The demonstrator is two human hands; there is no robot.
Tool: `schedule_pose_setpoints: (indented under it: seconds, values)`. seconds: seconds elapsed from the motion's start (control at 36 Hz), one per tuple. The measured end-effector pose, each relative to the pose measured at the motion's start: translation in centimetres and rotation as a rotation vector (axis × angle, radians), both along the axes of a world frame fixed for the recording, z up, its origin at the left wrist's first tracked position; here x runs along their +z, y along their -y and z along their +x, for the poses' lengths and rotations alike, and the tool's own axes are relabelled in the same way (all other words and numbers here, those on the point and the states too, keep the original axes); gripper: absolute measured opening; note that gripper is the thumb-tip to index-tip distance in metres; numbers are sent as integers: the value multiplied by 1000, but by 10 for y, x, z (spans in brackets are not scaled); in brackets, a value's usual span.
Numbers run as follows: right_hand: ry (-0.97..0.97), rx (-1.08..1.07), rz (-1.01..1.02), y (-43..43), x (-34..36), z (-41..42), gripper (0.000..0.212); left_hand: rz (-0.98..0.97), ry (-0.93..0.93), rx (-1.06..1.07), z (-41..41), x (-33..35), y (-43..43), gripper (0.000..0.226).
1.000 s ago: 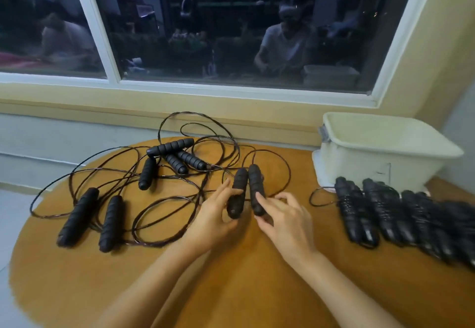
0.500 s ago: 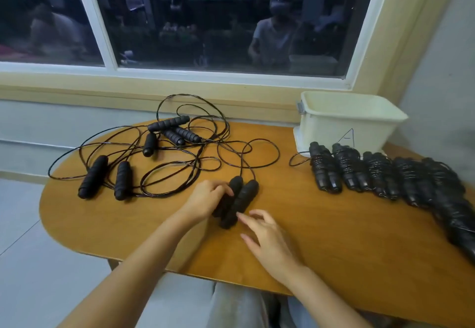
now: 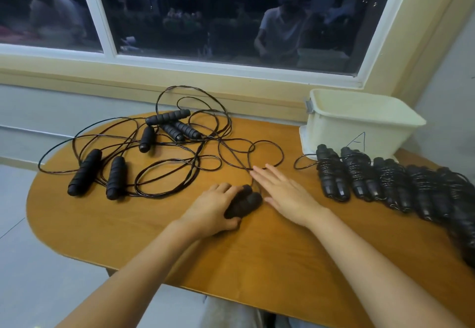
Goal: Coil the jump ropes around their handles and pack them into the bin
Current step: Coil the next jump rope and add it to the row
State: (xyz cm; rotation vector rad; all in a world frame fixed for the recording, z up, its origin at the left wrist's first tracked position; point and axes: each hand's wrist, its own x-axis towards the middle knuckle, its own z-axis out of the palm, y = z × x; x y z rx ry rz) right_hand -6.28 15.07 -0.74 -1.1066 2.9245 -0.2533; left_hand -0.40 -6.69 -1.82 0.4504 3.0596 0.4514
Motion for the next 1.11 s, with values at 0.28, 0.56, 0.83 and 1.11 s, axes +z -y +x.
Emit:
schedule_pose_setpoints:
  seconds: [0.28,0.56,0.83,1.11]
  values:
    - [-13,218,103,-17,-15,-15,49,125,43,-198,14,0,40,70]
    - [-386,92,14,-64,-39,5,44,134,24,-150,16,-6,38,69]
    - [-323,-98,-78,-109,-44,19,40,125,46,-126,15,-6,39,70]
    - [-261,-52,-120,-95,-48,24,54,74,55,-65,11,-11,42,71]
